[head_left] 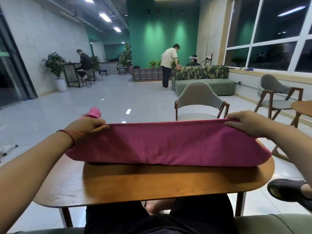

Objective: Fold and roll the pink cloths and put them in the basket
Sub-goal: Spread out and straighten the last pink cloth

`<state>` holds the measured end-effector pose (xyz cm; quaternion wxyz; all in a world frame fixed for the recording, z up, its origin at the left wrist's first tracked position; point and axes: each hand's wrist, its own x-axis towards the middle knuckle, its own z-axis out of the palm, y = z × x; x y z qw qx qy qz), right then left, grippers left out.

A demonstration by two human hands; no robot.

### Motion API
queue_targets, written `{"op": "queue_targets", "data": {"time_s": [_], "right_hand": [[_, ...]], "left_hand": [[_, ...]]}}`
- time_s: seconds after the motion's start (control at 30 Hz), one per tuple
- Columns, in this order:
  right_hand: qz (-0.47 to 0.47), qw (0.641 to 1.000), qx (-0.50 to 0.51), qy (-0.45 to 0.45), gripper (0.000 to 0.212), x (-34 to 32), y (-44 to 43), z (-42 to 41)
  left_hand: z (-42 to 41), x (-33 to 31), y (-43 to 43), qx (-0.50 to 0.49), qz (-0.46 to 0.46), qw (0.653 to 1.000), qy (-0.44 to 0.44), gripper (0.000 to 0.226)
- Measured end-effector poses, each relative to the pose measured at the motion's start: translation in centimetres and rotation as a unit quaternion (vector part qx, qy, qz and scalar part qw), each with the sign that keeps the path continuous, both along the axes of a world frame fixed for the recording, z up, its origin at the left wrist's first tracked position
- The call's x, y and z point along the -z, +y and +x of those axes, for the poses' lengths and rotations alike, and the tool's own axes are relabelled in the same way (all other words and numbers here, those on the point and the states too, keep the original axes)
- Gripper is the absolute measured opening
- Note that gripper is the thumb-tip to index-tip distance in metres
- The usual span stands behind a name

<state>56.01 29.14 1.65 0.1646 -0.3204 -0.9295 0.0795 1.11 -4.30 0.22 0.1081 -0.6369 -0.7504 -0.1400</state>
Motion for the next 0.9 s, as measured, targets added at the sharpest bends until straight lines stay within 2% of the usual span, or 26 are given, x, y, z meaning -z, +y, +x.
{"op": "queue_targets", "data": {"time_s": [0.07,0.13,0.23,0.37,0.47,0.53,0.6,0.67,0.7,0.73,0.77,0.8,0.83,0.87,0.9], "right_hand": [[-0.015,1.000,0.009,-0.003,0.012,-0.6,0.3,-1.1],[-0.052,0.998,0.019,-0.028,0.014,-1.5,0.6,-1.7],[-0.147,0.982,0.024,-0.115,0.029,-2.3,0.5,-1.9],[-0.277,0.929,-0.011,-0.245,0.046,-0.6,0.6,-1.5],[-0.298,0.885,-0.026,-0.357,0.045,1.6,1.4,-2.1],[-0.337,0.863,-0.012,-0.375,0.034,1.9,2.2,-3.4],[-0.307,0.868,-0.003,-0.391,0.022,1.1,3.8,-5.0],[-0.181,0.915,0.031,-0.358,0.016,-0.7,6.5,-7.0],[-0.102,0.947,0.063,-0.298,0.013,-1.8,7.6,-7.9],[-0.018,0.973,0.103,-0.203,0.012,-3.3,8.9,-9.0],[0.074,0.984,0.144,-0.078,0.014,-4.9,9.7,-10.0],[0.159,0.971,0.171,0.045,0.020,-6.8,10.3,-10.8],[0.223,0.947,0.182,0.141,0.023,-8.6,10.4,-11.4],[0.265,0.925,0.184,0.203,0.024,-10.2,10.4,-11.7],[0.292,0.910,0.185,0.227,0.026,-11.8,10.4,-11.8]], "left_hand": [[0.0,-0.7,0.7,-0.002,-0.012,1.000,0.002,0.059],[-0.5,-1.5,1.0,-0.005,-0.052,0.998,-0.042,0.051],[-1.5,-1.9,1.3,-0.002,-0.185,0.973,-0.139,0.057],[-0.8,1.4,0.8,0.017,-0.378,0.912,-0.160,0.052],[-0.7,4.3,1.1,0.006,-0.444,0.877,-0.184,0.049],[-1.0,4.3,2.2,-0.004,-0.464,0.864,-0.195,0.049],[-1.7,2.9,4.1,-0.005,-0.470,0.862,-0.190,0.048],[-3.3,0.7,6.7,-0.026,-0.401,0.902,-0.155,0.051],[-4.2,-0.7,7.8,-0.054,-0.309,0.940,-0.135,0.054],[-5.0,-2.4,9.0,-0.084,-0.170,0.976,-0.106,0.049],[-5.7,-4.2,10.3,-0.101,-0.003,0.992,-0.071,0.036],[-6.0,-6.5,11.4,-0.113,0.156,0.981,-0.025,0.025],[-5.8,-8.7,12.2,-0.126,0.277,0.952,0.015,0.023],[-5.4,-10.8,12.7,-0.136,0.354,0.925,0.031,0.023],[-5.1,-12.6,12.9,-0.147,0.389,0.909,0.037,0.024]]}}
